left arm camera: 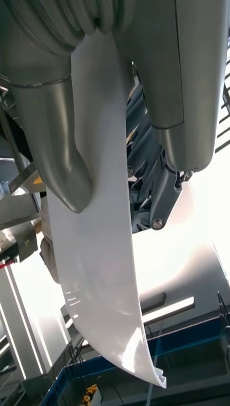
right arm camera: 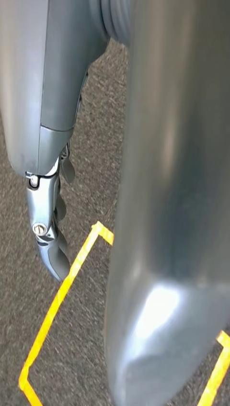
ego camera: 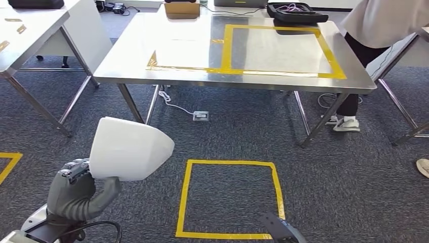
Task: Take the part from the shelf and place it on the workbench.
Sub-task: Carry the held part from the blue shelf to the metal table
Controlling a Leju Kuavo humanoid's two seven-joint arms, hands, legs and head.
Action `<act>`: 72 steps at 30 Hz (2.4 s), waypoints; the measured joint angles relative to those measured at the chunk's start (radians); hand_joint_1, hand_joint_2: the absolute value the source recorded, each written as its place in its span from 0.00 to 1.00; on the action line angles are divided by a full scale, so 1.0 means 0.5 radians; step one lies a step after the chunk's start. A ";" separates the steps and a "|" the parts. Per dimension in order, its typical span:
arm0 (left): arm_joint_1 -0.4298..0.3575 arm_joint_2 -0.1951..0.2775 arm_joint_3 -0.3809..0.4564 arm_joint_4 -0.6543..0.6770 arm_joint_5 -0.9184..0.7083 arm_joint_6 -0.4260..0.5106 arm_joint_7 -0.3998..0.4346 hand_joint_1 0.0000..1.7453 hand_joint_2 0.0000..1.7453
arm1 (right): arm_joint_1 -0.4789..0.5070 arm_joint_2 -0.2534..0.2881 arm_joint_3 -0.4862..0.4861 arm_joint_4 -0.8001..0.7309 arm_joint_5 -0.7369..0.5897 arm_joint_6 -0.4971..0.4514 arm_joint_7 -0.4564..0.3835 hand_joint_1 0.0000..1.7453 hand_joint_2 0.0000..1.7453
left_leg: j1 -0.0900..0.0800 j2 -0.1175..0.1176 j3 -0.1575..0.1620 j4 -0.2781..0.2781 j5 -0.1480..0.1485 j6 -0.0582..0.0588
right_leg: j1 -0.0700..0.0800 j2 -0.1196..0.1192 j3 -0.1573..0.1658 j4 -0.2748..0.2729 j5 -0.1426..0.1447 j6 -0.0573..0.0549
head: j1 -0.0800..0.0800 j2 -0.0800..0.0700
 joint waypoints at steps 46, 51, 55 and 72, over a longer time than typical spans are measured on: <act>0.014 -0.042 0.052 -0.010 -0.034 -0.014 0.076 1.00 1.00 | 0.008 -0.002 0.029 -0.004 -0.064 0.038 0.000 0.00 0.00 | 0.002 0.005 -0.219 0.434 -0.132 -0.111 | 0.008 0.001 0.310 -0.502 0.129 -0.105 | -0.006 0.000; 0.018 -0.042 0.052 -0.018 -0.035 -0.017 0.078 1.00 1.00 | 0.003 -0.002 0.029 -0.003 -0.074 0.041 -0.002 0.00 0.00 | -0.006 0.001 -0.046 0.020 0.035 -0.073 | 0.019 0.006 0.349 -0.496 0.079 -0.056 | -0.001 0.000; 0.020 -0.045 0.052 -0.031 -0.035 -0.017 0.078 1.00 1.00 | -0.004 -0.002 0.029 -0.004 -0.075 0.041 -0.009 0.00 0.00 | 0.001 0.004 -0.024 -0.004 0.027 -0.021 | 0.012 0.003 0.306 -0.395 0.014 -0.012 | 0.003 0.000; 0.023 -0.056 0.052 -0.038 -0.042 -0.019 0.078 1.00 1.00 | -0.007 -0.005 0.029 -0.003 -0.050 0.004 -0.003 0.00 0.00 | -0.007 0.006 0.003 0.177 -0.178 -0.102 | 0.008 0.002 0.228 -0.482 0.183 -0.104 | -0.002 0.000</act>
